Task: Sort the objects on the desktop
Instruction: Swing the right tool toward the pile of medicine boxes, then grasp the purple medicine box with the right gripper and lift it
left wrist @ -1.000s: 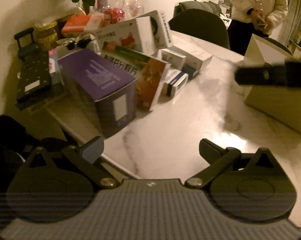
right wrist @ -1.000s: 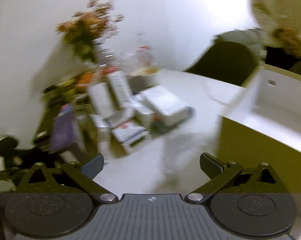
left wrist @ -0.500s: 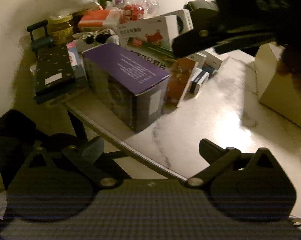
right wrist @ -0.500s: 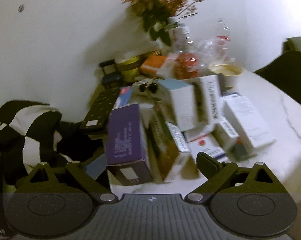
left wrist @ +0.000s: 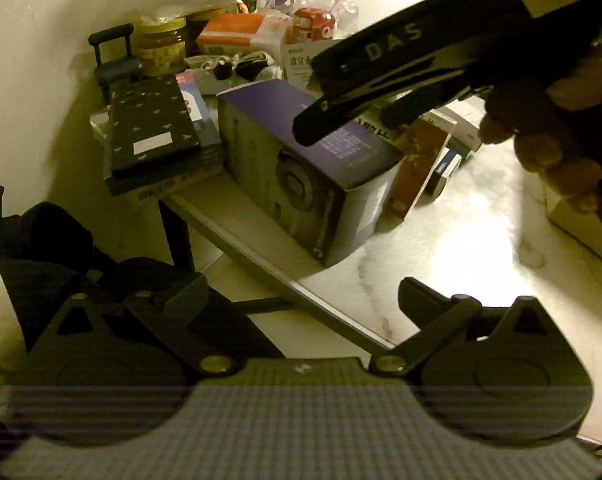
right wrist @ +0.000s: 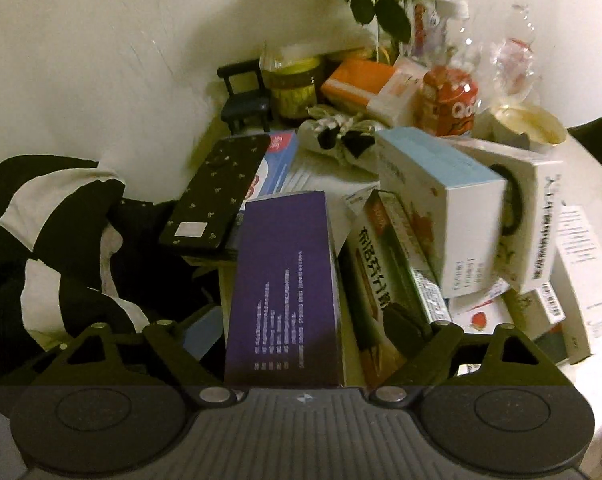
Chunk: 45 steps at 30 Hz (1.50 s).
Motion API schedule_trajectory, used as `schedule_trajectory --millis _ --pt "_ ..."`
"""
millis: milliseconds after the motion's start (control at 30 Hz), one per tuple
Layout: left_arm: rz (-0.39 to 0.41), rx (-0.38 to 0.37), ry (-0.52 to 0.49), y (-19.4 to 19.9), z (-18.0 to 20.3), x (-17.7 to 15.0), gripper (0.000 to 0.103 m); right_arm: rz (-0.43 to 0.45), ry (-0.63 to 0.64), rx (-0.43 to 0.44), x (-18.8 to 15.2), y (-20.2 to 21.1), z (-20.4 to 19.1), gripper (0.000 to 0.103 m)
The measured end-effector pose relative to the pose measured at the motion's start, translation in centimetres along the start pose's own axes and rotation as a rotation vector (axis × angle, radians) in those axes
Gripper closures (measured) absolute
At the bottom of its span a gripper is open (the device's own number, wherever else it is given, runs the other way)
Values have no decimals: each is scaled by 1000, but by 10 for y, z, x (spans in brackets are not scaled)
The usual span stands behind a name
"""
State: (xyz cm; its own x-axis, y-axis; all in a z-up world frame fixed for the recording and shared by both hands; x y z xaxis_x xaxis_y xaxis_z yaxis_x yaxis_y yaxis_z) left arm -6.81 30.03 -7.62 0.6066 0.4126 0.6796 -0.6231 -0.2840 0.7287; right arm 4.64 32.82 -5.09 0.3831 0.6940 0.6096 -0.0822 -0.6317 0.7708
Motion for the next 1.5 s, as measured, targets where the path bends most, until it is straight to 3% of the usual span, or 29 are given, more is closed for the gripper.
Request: schedule_trajectory --millis 333,500,867,1100,1500 --pt "-8 5 19 0 -4 -2 0 -62 17 0 6 -27 -10 20" --pt "-15 7 22 0 -4 -5 0 -94 30 -23 5 -41 -14 28" --pt "-31 6 30 -4 -6 -8 0 -98 54 -80 7 -50 -15 35" --pt "-30 1 32 -4 -5 -6 0 -97 11 -59 1 -38 -7 36" --pt "-20 -36 -19 -1 19 -3 0 -33 -23 -41 -9 19 5 36"
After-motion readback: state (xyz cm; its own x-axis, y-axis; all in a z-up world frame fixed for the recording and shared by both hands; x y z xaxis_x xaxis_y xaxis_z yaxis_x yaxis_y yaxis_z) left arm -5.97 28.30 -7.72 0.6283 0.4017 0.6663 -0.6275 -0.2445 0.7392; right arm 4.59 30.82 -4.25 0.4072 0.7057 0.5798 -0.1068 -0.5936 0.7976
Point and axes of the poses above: each gripper's, at about its wrist camera, not at the fingertips, and y roughly against the way its jaws point, z to its right, x to its top, the point moved 10 cm from there along -y, roughly the way its jaws point, and after that the axes turned 1 degree about y, right-handed, at the moved point
